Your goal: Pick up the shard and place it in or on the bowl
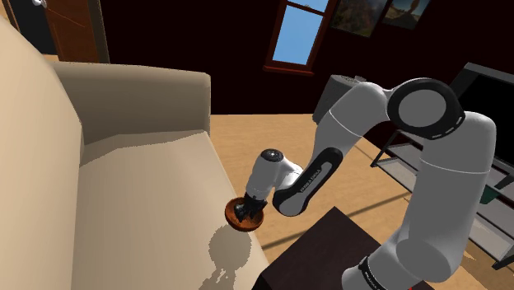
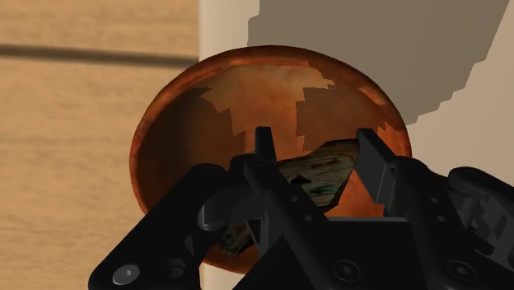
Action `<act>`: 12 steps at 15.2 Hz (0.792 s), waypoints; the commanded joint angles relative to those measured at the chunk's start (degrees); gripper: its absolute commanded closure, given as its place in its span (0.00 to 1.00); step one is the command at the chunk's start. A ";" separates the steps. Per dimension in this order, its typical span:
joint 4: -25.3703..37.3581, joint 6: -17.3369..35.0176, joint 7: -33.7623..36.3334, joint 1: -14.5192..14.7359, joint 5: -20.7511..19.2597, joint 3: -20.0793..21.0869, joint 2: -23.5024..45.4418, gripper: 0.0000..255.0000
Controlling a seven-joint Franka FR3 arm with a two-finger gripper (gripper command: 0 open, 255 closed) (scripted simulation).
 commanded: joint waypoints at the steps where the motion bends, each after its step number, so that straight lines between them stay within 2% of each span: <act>1: 0.08 0.46 0.35 0.43 -0.52 -0.61 0.47 1.00; 7: 0.08 0.47 0.35 0.43 -0.52 -0.62 0.47 1.00; 8: 0.08 0.46 0.35 0.43 -0.52 -0.62 0.47 0.00; 12: 0.08 0.46 0.35 0.43 -0.52 -0.61 0.47 0.00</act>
